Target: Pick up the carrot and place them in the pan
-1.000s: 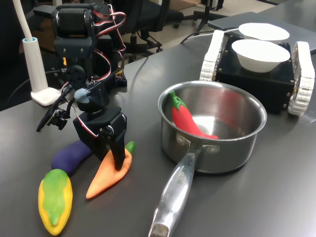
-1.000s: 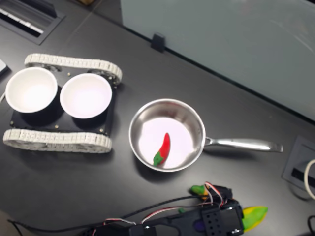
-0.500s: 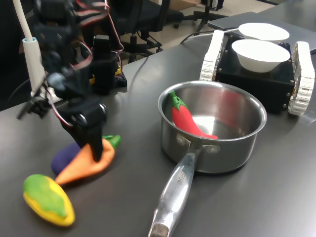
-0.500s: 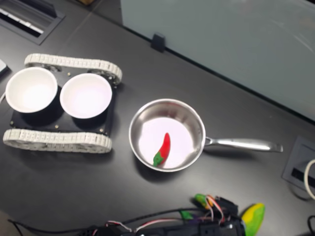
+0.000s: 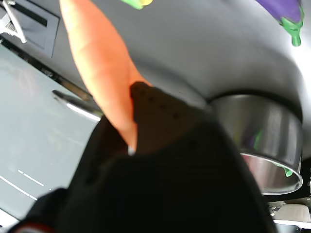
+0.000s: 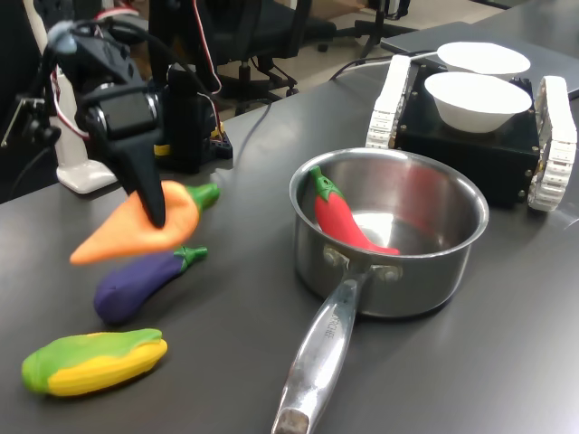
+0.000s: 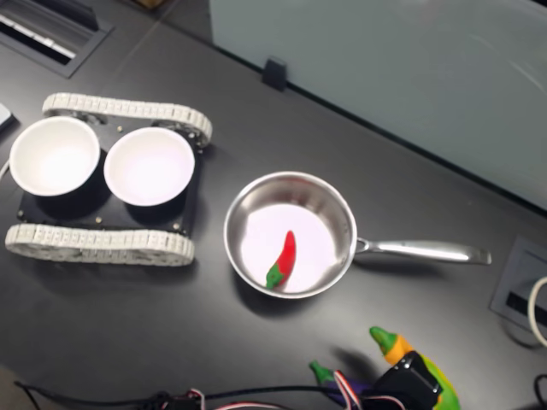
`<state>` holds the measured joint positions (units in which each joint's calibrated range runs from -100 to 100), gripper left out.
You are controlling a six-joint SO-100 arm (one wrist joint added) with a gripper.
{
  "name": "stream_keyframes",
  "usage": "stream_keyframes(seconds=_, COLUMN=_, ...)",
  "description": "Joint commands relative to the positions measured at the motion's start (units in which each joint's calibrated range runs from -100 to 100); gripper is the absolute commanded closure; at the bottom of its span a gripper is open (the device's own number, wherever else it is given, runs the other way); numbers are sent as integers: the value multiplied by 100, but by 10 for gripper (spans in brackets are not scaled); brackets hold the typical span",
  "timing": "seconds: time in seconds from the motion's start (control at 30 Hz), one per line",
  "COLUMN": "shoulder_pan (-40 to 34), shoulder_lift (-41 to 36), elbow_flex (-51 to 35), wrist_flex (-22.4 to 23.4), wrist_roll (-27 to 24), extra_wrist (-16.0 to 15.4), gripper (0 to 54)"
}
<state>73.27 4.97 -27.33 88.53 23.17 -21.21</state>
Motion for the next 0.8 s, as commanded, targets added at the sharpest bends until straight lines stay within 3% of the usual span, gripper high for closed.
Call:
stream_keyframes(seconds=0.0, shoulder_pan=231, shoulder_lift=-821, elbow_flex=-425, wrist_flex=-430, wrist_roll=-259, extra_wrist=-291, gripper=534)
stream_keyframes(seconds=0.23, shoulder_pan=196, shoulder_lift=-1437, elbow_flex=-279, wrist_flex=-763, wrist_roll=-845, extra_wrist=-509, gripper=534)
stream_keyframes(seconds=0.77, shoulder_pan=-802, shoulder_lift=-2837, elbow_flex=520, wrist_flex=-1266, wrist_roll=-1695, extra_wrist=-459, gripper=535)
